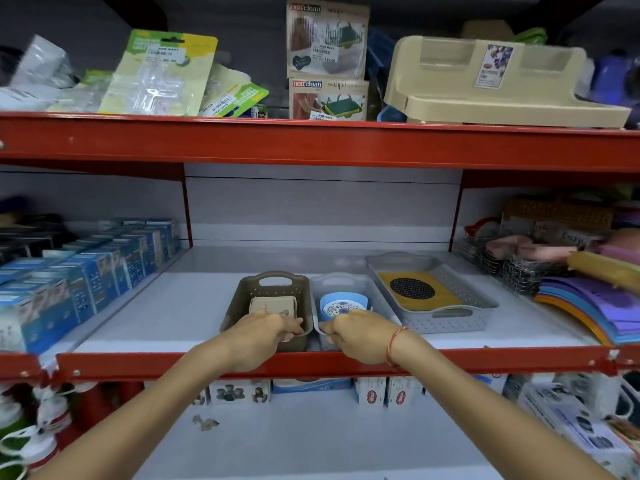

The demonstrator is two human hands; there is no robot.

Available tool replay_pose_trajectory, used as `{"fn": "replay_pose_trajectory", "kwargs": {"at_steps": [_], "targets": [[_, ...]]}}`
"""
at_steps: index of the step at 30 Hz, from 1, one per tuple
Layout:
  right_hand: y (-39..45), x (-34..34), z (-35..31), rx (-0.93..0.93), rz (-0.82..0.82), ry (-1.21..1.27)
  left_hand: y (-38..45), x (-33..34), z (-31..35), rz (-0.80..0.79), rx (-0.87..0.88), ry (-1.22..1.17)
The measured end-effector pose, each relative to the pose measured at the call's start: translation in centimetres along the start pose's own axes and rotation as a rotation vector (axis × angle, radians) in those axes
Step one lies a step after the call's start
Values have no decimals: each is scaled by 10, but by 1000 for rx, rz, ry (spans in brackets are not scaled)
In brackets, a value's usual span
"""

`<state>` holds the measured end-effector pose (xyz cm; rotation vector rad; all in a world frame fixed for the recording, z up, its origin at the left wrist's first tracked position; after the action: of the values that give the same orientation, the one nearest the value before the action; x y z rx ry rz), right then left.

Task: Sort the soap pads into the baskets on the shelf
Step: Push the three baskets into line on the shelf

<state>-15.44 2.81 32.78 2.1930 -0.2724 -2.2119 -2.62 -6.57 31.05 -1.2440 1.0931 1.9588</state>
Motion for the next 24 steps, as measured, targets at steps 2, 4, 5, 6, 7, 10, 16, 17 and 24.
{"fn": "replay_pose_trajectory", "kwargs": {"at_steps": [2, 4, 5, 6, 7, 10, 16, 17, 24], "targets": [[1, 1, -2, -4, 9, -15, -1, 2, -4, -2, -30, -2], [-1, 2, -2, -1, 13, -13, -3, 3, -3, -4, -58, 5], [-2, 2, -3, -2, 14, -9, -3, 2, -2, -5, -67, 6], [-2, 3, -1, 0, 15, 7, -4, 2, -2, -13, -87, 2], [-4, 2, -1, 1, 25, 48, -5, 2, -1, -27, -113, -10], [-12, -10, 13, 32, 144, 205, -6, 4, 0, -66, -181, -8], [-23, -17, 96, 373, 343, 45, -10, 5, 28, 0, -131, 17], [-27, -13, 102, 394, 292, 27, -11, 6, 34, 3, -104, 43], [-46, 3, 100, 342, 265, -43, -22, 16, 58, -1, -95, 138]]}}
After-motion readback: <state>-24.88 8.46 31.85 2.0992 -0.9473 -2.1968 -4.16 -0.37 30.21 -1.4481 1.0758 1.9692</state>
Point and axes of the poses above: each hand's wrist, its own y-axis towards the middle knuckle, its own x-axis out of the palm, z = x × y, the point moved 3 cm from there along y, towards the middle knuckle, and after that the axes turned 14 degrees about z, right-handed, at the moved point
